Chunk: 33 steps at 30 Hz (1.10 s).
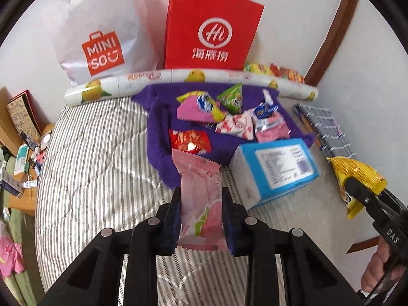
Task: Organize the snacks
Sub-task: 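Carry the yellow bag and pink packet over the purple towel with both tools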
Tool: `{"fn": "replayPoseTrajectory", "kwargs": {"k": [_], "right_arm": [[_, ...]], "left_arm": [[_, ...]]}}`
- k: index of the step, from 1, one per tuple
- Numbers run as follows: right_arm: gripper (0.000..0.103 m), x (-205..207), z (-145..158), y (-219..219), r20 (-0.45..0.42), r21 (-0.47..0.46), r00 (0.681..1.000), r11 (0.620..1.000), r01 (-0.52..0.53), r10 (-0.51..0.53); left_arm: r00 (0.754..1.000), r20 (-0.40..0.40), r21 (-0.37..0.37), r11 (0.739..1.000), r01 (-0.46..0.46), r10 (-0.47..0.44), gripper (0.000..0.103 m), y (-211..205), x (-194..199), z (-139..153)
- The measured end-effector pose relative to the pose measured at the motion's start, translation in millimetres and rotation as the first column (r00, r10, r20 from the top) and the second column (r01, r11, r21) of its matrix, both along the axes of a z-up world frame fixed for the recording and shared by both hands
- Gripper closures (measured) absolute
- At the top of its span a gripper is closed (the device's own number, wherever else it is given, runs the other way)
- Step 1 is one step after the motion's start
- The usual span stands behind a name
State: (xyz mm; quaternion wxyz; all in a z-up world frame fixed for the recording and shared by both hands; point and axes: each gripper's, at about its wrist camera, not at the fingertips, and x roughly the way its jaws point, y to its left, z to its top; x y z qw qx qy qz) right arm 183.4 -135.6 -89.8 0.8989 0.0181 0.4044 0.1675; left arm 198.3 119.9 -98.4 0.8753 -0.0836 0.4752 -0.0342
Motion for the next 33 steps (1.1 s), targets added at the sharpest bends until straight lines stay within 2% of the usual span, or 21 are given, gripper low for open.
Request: {"fn": "replayPoseTrajectory", "kwargs": {"k": [9, 15, 25, 33], "right_arm": [[0.064, 35, 42, 8, 0.079, 0.011, 0.997, 1.000, -0.008, 0.007], [0.064, 61, 53, 14, 0.116, 0.009, 0.993, 1.000, -0.017, 0.016], [0.064, 102, 48, 32, 0.118, 0.001, 0.992, 0.999, -0.044, 0.044], [0.064, 134, 31, 42, 0.094, 0.028, 0.995, 0.998, -0.047, 0.045]], "left_arm": [[0.999, 0.048, -0.011, 1.000, 0.003, -0.002, 0.076, -3, 29, 32], [0.999, 0.047, -0.023, 1.000, -0.012, 0.013, 0.076, -1, 55, 39], [0.999, 0.050, -0.012, 1.000, -0.016, 0.017, 0.076, -1, 92, 44], [0.999, 0.033, -0.010, 1.000, -0.018, 0.019, 0.076, 3, 116, 33]]}}
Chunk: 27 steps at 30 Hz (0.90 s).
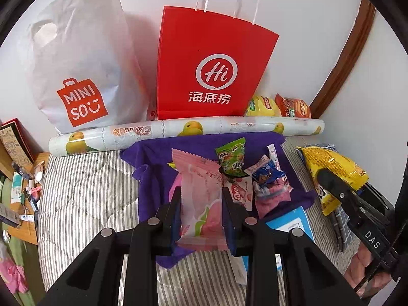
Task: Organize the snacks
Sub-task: 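Carry the yellow bag and pink packet over the purple towel with both tools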
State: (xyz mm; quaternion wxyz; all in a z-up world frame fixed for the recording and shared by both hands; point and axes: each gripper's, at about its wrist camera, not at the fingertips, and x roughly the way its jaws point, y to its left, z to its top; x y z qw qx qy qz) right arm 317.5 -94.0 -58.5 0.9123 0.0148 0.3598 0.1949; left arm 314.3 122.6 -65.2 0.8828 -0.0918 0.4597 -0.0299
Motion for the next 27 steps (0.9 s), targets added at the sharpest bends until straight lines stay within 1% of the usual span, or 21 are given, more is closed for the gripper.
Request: {"fn": "replayPoseTrajectory", "kwargs": {"k": [8, 14, 19, 24, 27], "right_arm": [[0.064, 23, -11, 13, -0.005, -0.017, 1.000, 1.000, -0.011, 0.011], [0.064, 37, -25, 17, -0.027, -0.027, 1.000, 0.999, -0.017, 0.016], [0.064, 49, -41, 18, -0.059, -0.025, 0.998, 0.999, -0.025, 0.024], [0.064, 59, -62, 21, -0.107, -0.043, 0.993, 0.998, -0.046, 0.041], [0.064, 63, -74, 23, -0.130, -0.050, 0.990, 0.997, -0.060, 0.053]], "left_arm": [[1.000, -0.014, 0.001, 1.000, -0.007, 0.007, 0.076, 2, 17, -15], [0.999, -0.034, 0.000, 1.000, -0.001, 0.001, 0.076, -1, 28, -25], [0.999, -0.053, -0.005, 1.000, 0.006, -0.006, 0.076, -3, 35, -36], [0.996, -0.090, -0.041, 0.999, 0.010, -0.014, 0.076, -2, 42, -53], [0.994, -0.106, -0.045, 0.999, 0.016, -0.020, 0.076, -5, 46, -61]]}}
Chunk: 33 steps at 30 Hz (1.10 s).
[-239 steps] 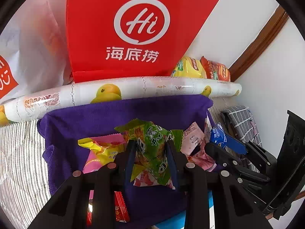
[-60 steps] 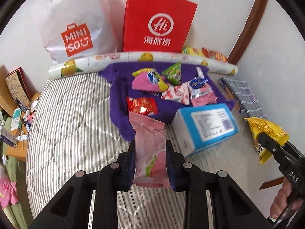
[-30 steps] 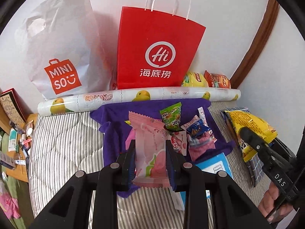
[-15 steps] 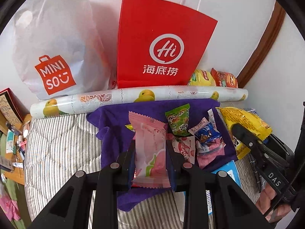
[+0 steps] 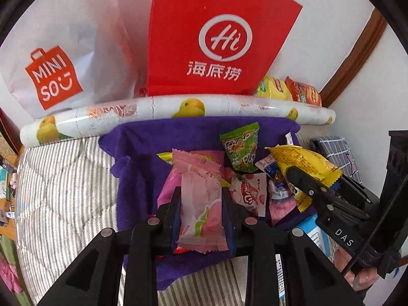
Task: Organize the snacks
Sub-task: 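Carry the yellow bag and pink packet over the purple towel with both tools, then lower and open the right tool while the left tool releases the pink packet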
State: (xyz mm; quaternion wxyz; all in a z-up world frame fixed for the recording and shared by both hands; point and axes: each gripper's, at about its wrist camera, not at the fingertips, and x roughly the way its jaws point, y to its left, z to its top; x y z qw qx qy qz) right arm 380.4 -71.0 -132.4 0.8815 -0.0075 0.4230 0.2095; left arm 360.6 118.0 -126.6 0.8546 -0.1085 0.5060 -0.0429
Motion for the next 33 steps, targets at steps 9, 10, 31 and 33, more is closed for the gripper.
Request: {"fn": "replayPoseTrajectory", "kwargs": {"k": [9, 10, 31, 33], "right_arm": [[0.063, 8, -23, 8, -0.071, -0.010, 0.997, 0.999, -0.036, 0.035], [0.063, 9, -24, 9, -0.075, -0.013, 0.997, 0.999, -0.037, 0.036], [0.048, -2, -21, 13, -0.032, -0.067, 0.999, 0.997, -0.044, 0.042], [0.048, -5, -16, 13, -0.019, -0.069, 0.999, 0.997, -0.043, 0.041]], "left_arm": [[0.999, -0.036, -0.016, 1.000, 0.009, -0.009, 0.076, -6, 3, -21], [0.999, -0.041, -0.021, 1.000, 0.009, -0.010, 0.076, -6, 3, -23], [0.998, -0.054, -0.027, 1.000, 0.011, -0.012, 0.067, -9, 6, -33], [0.999, -0.047, -0.034, 0.999, 0.007, -0.009, 0.056, -7, 4, -30]]}}
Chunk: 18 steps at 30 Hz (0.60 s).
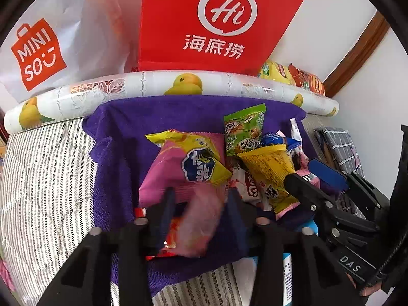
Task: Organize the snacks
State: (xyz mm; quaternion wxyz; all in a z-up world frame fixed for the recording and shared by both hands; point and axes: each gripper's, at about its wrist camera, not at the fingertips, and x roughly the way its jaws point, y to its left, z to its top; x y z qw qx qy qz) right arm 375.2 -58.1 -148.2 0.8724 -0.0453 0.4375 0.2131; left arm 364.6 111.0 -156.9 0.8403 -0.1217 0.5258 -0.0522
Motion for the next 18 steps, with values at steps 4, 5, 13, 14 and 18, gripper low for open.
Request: {"fn": "replayPoseTrajectory", "kwargs": {"k": [4, 5, 13, 14, 18], "right_arm": [[0.046, -9, 10, 0, 0.024, -0.007, 1.000, 1.000, 0.003, -0.003], [0.045, -11, 13, -1, 0.033, -0.008, 0.999, 1.000, 0.006, -0.005], [0.045, -47, 45, -10, 0.082, -0.017, 0.996, 0.999, 0.038, -0.036], [0.045, -55, 51, -12, 0.088, -0.019, 0.995, 0.999, 0.044, -0.042], [0.045, -90, 74, -24, 0.123, -0.018, 0.990, 0.998, 0.067, -0.064]], "left_arm": [[1.000, 0.019, 0.003, 1.000, 0.002, -0.002, 0.047, 1, -8, 10], [1.000, 0.025, 0.007, 1.000, -0.001, 0.001, 0.047, 2, -11, 13], [0.996, 0.082, 0.045, 0.999, -0.026, 0.022, 0.047, 0, -51, 46], [0.996, 0.091, 0.059, 0.998, -0.031, 0.026, 0.047, -2, -57, 50], [0.991, 0.132, 0.102, 0.994, -0.042, 0.029, 0.044, -10, -93, 72]]}}
